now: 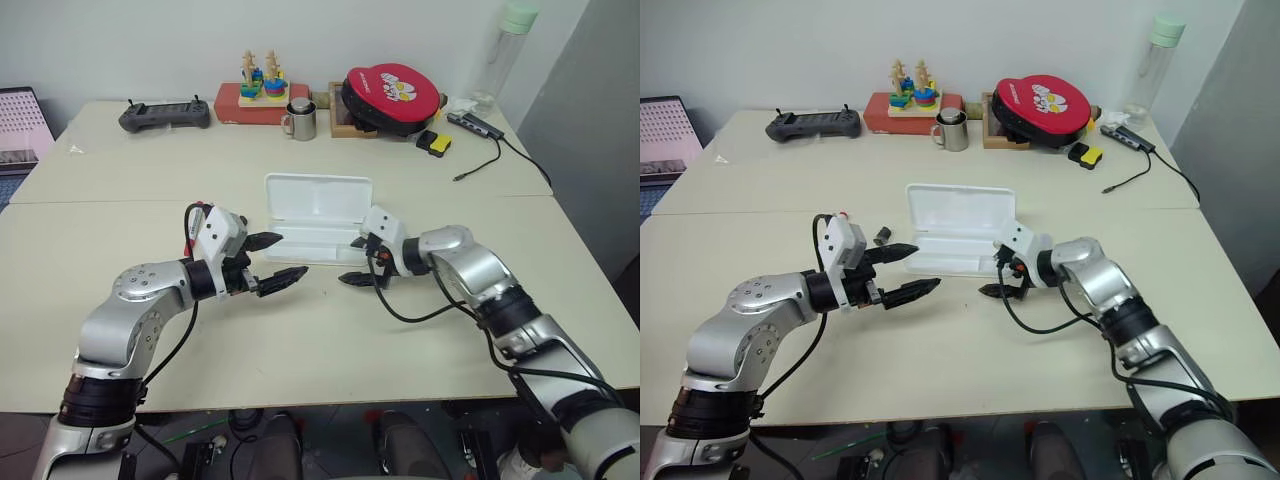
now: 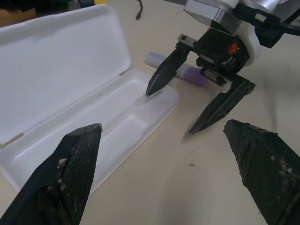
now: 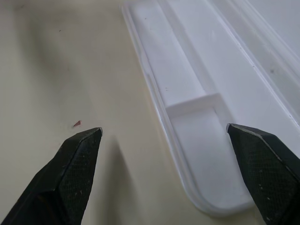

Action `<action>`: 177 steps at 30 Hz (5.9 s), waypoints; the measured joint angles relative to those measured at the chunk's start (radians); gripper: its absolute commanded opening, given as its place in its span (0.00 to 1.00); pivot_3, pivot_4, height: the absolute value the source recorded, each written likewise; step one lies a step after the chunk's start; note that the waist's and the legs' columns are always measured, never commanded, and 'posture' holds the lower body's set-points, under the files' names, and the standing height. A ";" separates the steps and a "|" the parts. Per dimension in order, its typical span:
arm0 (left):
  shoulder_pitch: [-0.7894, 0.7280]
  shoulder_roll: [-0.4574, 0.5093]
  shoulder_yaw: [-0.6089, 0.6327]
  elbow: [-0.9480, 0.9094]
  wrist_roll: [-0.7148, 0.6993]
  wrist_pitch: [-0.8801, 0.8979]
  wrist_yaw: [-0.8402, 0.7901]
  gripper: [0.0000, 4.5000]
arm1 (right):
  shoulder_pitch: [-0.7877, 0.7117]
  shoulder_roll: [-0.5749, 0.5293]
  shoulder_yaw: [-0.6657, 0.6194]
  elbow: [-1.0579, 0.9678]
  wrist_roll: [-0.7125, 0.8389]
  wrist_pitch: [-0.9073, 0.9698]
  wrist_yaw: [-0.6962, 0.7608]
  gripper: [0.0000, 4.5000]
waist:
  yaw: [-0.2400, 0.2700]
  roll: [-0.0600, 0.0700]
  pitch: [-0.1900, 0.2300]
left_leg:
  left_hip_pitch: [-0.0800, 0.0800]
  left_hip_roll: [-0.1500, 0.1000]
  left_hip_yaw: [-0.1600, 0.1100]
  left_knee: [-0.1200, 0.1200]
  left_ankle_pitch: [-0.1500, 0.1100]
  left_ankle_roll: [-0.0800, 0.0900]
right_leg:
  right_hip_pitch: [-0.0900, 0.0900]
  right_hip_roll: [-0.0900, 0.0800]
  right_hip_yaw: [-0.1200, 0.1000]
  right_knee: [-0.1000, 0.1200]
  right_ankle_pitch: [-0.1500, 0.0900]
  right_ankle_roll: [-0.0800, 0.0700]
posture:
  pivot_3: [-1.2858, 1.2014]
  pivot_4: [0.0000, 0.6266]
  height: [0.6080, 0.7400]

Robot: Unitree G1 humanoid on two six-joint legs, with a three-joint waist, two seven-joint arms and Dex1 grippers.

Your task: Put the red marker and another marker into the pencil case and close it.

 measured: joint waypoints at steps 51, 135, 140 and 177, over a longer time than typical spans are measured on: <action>0.104 -0.045 0.284 0.081 -0.106 0.081 0.171 1.00 | 0.174 -0.019 -0.055 -0.440 -0.033 0.040 0.178 0.66 | 0.000 0.000 0.000 | 0.001 0.001 -0.001 0.001 0.000 0.000 | 0.001 0.000 0.000 0.000 -0.002 0.004 | 0.52 0.24 1.00; -0.447 -0.002 -0.354 0.596 0.448 -0.616 -0.320 0.08 | 0.525 -0.237 -0.436 -1.040 0.515 0.379 -0.233 1.00 | 0.004 -0.002 0.000 | -0.002 0.000 0.000 0.000 0.002 -0.001 | -0.001 0.000 0.001 -0.001 -0.002 0.005 | 0.52 0.24 1.00; -0.447 -0.002 -0.358 0.605 0.476 -0.619 -0.339 0.08 | 0.525 -0.237 -0.432 -1.035 0.513 0.371 -0.243 1.00 | 0.004 -0.002 0.000 | -0.002 0.000 0.000 0.000 0.002 -0.001 | -0.001 0.000 0.001 -0.001 -0.002 0.005 | 0.52 0.24 1.00; -0.363 -0.220 -0.202 0.312 0.162 -0.202 -0.238 1.00 | 0.456 0.098 -0.377 -0.675 0.146 0.487 -0.794 1.00 | -0.001 -0.002 0.000 | -0.001 0.000 -0.001 0.001 0.002 0.000 | 0.000 0.001 0.001 0.001 -0.001 0.005 | 0.52 0.24 1.00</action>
